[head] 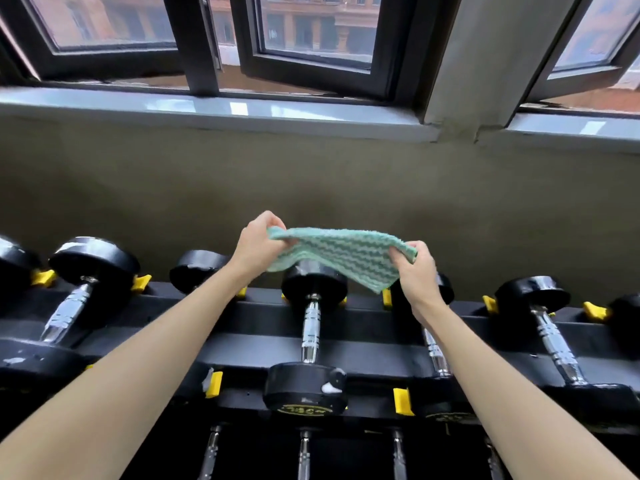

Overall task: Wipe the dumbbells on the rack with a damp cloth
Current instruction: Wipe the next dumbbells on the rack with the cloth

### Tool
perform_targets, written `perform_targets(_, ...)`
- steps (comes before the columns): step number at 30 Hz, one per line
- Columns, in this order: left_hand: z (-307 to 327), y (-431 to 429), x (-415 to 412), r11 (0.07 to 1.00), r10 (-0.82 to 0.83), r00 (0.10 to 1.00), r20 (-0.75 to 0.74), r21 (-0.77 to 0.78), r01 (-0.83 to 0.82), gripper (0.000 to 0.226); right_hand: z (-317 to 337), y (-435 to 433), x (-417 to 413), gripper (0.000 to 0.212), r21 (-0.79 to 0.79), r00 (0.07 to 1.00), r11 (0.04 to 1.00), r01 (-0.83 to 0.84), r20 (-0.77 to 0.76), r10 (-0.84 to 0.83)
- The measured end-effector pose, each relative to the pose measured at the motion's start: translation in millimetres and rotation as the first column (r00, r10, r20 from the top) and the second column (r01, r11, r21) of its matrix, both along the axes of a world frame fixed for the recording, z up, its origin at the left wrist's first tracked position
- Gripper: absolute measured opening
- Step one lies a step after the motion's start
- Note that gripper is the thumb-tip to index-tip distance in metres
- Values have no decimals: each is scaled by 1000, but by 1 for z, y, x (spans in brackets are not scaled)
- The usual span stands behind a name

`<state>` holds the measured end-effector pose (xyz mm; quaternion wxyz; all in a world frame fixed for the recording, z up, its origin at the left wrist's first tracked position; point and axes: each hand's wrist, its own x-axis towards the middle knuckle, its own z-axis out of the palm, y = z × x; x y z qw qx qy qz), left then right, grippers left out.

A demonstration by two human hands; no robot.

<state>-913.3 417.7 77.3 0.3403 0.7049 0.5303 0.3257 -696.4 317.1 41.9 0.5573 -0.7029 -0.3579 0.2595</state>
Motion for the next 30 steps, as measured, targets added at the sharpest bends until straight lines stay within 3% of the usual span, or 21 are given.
perform_targets(3, 0, 34, 35, 999, -4, 1000, -15, 43, 5, 17, -5, 20, 11, 15, 28, 991, 995, 92, 98, -94)
perform_targets(5, -13, 51, 55, 998, -59, 997, -46, -28, 58, 15, -25, 30, 12, 25, -41, 990, 993, 110, 93, -106)
perform_targets(6, -23, 57, 62, 993, -104, 990, -91, -72, 98, 25, -39, 34, 10, 27, -89, 994, 991, 101, 59, -96)
perform_targets(8, -47, 67, 69, 970, -228, 945, -234, -140, 199, 45, -73, 37, 1, 32, -205, 999, 978, 40, -28, -47)
perform_targets(10, -64, 71, 68, 953, -280, 912, -300, -203, 225, 49, -103, 38, -12, 37, -285, 986, 958, -43, -169, -6)
perform_targets(13, -78, 79, 55, 942, -217, 946, -241, -306, 139, 40, -132, 39, -35, 38, -290, 863, 951, -109, -503, -55)
perform_targets(15, -85, 83, 42, 927, -212, 955, -206, -352, 129, 35, -135, 45, -45, 35, -302, 816, 948, -102, -571, -94)
perform_targets(17, -88, 82, 36, 914, -231, 953, -193, -378, 145, 31, -131, 49, -45, 38, -303, 815, 952, -44, -562, -141)
perform_targets(20, -93, 80, 22, 918, -134, 984, -116, -388, 79, 27, -115, 52, -47, 34, -277, 844, 961, 22, -510, -166)
perform_targets(23, -99, 67, 12, 929, -21, 997, -70, -369, -6, 24, -103, 50, -49, 25, -306, 930, 952, 7, -349, -119)
perform_targets(30, -105, 21, 3, 955, 20, 1000, -8, -296, -22, 23, -79, 43, -76, 48, -306, 999, 951, -44, -21, 39)
